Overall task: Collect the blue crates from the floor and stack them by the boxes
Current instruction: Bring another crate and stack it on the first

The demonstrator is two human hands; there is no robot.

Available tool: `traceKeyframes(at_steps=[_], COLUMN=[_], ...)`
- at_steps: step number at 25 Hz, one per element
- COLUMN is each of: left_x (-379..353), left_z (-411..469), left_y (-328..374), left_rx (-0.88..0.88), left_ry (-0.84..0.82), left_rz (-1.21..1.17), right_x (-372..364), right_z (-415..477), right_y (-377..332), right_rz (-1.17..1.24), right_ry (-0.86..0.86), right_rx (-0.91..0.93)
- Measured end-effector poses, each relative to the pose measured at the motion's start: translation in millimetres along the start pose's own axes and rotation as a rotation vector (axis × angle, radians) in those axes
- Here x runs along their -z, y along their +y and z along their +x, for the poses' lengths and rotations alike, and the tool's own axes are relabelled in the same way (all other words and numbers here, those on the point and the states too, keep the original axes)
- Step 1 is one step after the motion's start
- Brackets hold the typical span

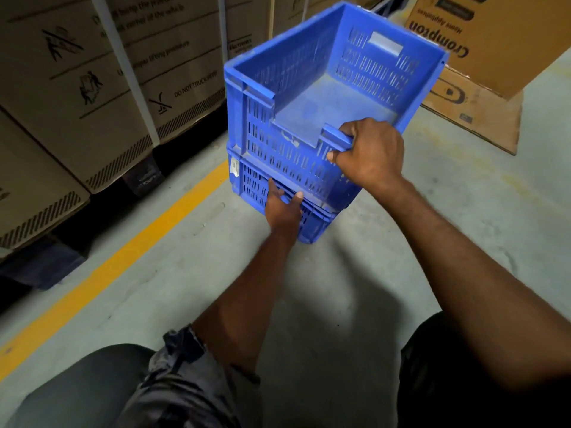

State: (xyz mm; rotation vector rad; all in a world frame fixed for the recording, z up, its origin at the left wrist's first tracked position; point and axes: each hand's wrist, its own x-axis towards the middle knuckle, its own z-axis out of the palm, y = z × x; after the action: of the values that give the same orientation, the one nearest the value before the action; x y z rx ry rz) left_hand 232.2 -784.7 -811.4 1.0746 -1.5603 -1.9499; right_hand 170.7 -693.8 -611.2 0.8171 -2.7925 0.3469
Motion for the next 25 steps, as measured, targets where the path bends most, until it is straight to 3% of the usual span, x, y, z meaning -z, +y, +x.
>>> traceKeyframes(at_steps=[6, 15, 21, 25], left_x=[3.6, 4.0, -1.0, -0.9], left_z=[1.2, -1.8, -0.7, 4.0], left_y=[-4.0, 0.6, 6.8, 6.5], left_rx=[0.084, 0.117, 0.098, 0.119], left_ry=[-0.111, -0.006, 0.005, 0.028], left_rz=[-0.120, -0.225, -0.111, -0.157], right_x=[2.1, -14.5, -10.2, -9.8], right_z=[2.3, -4.7, -6.0, -7.4], right_y=[7.6, -11.5, -0.5, 3.1], right_rz=[0.026, -0.003, -0.003, 0.008], right_ry=[-0.007, 0.085, 0.021, 0.000], right_rx=[-0.087, -0.097, -0.020, 0.036])
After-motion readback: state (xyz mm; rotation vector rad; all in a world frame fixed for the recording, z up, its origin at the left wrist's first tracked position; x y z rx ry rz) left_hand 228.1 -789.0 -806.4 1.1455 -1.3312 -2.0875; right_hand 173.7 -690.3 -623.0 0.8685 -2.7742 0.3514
